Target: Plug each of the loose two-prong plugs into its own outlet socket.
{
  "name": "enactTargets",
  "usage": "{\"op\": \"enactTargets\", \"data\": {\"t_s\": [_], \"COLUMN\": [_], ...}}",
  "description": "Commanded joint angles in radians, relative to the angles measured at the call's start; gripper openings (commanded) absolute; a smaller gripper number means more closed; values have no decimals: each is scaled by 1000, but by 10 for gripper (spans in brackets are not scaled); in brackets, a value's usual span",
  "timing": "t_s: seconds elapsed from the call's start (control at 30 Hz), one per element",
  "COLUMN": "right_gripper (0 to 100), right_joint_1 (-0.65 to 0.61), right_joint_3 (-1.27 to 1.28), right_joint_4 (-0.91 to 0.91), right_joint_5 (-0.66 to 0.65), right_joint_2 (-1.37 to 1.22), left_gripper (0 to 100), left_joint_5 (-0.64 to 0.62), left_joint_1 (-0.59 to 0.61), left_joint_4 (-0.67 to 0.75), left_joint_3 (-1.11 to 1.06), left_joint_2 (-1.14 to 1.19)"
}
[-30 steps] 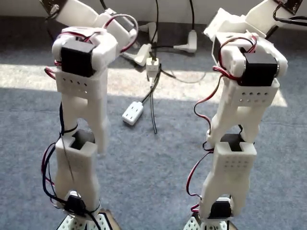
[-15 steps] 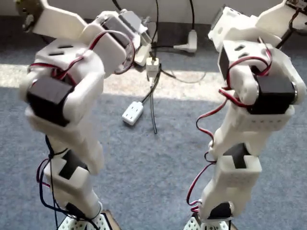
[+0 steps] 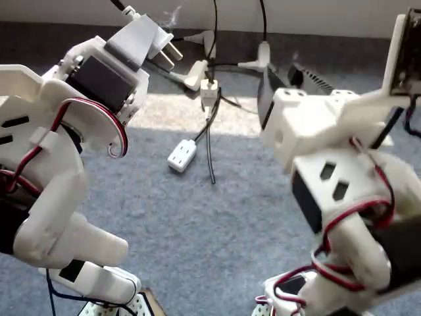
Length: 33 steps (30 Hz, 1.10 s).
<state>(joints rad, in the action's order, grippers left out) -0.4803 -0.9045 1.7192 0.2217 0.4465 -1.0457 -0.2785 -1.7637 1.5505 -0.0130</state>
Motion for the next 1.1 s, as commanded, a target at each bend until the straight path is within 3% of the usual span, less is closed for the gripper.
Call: {"op": "enactTargets", "data": {"t_s": [0.0, 0.2, 0.47, 0.63, 0.8, 1.07], "right_gripper": [135, 135, 134, 134, 134, 134], "right_joint_1": [-171, -458, -585, -593, -593, -593], "right_joint_3": [74, 251, 469, 634, 779, 843], "right_joint_4": [-22, -74, -180, -295, -381, -415], "right_joint_5": [-95, -241, -381, -414, -494, -595], "right_joint_2": [142, 275, 469, 605, 699, 746], "left_gripper": [6, 6, 6, 6, 6, 6], "left_joint_5": [-9, -9, -5, -5, -3, -3], "left_joint_1": [-16, -82, -269, -390, -492, -510], "left_joint_4": [-2, -2, -3, -2, -2, -3], "left_joint_3": [16, 16, -5, -160, -183, -183], "left_joint_2": [-15, -15, -15, -24, -25, -61]}}
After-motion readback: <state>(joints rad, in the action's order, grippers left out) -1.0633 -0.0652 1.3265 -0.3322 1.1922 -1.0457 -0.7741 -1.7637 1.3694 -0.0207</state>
